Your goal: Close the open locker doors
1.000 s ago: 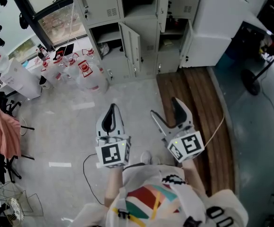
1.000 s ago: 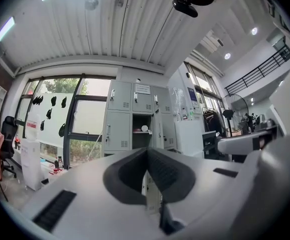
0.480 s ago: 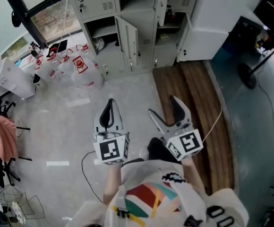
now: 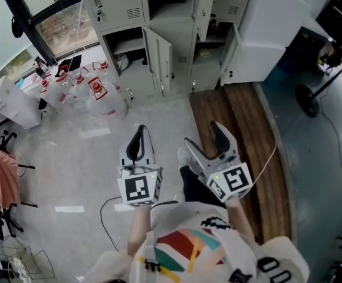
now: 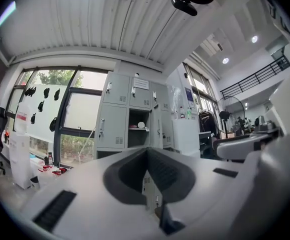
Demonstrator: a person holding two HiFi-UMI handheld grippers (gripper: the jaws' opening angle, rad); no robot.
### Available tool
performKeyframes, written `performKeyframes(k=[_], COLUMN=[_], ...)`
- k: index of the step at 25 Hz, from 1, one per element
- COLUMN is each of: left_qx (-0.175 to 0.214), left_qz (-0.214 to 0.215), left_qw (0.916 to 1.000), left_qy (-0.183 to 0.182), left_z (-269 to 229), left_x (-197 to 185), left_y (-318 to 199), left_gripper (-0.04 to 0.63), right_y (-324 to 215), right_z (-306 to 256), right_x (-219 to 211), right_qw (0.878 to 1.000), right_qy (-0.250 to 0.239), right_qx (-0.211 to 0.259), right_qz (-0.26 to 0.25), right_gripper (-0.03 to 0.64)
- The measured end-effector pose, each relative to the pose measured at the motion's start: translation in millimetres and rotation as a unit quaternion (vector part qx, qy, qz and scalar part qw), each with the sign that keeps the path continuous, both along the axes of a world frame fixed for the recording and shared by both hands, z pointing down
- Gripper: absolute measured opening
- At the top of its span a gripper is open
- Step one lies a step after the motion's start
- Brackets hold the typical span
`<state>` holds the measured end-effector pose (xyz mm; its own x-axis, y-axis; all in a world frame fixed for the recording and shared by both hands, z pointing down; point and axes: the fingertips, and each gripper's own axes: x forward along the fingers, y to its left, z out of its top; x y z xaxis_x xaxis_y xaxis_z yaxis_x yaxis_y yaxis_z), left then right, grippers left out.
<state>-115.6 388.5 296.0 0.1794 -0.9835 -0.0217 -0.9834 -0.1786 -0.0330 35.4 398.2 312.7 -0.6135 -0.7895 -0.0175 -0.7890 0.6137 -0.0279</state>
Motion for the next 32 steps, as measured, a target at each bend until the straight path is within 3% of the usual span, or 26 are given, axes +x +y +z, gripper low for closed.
performKeyframes(k=[5,9,23,32], left_qx=[-0.003,0.014,0.036,0.002], left_qz=[-0.007,-0.009,-0.060,-0.092], left_qw=[1.0000,0.9994,0.9974,0.9957], left_qy=[0.004,0.030,0.016,0.010], left_z=[6.4,1.5,-27.3,-9.6], left_x=[-7.6,-12.8,-42.2,-47.5], left_y=[-39.4,-82.8,-281.3,-328.6], left_gripper=[0.006,0.006,0.006,0.006], right_y=[-49.1,-103.4,-322.8,-373.1], right_z=[-1.7,-0.4,-24.8,-16.8], right_x=[-5.0,-7.1,-36.5,-42.7], right_qw=[1.000,1.000,0.997,0.996], right_qy=[0.001,-0.003,-0.002,-0.012], right_qx=[0.018,0.021,0.028,0.009], right_qz=[-0.007,-0.014,-0.072,-0.091], right_gripper=[0.336,0.336,0.336,0.336])
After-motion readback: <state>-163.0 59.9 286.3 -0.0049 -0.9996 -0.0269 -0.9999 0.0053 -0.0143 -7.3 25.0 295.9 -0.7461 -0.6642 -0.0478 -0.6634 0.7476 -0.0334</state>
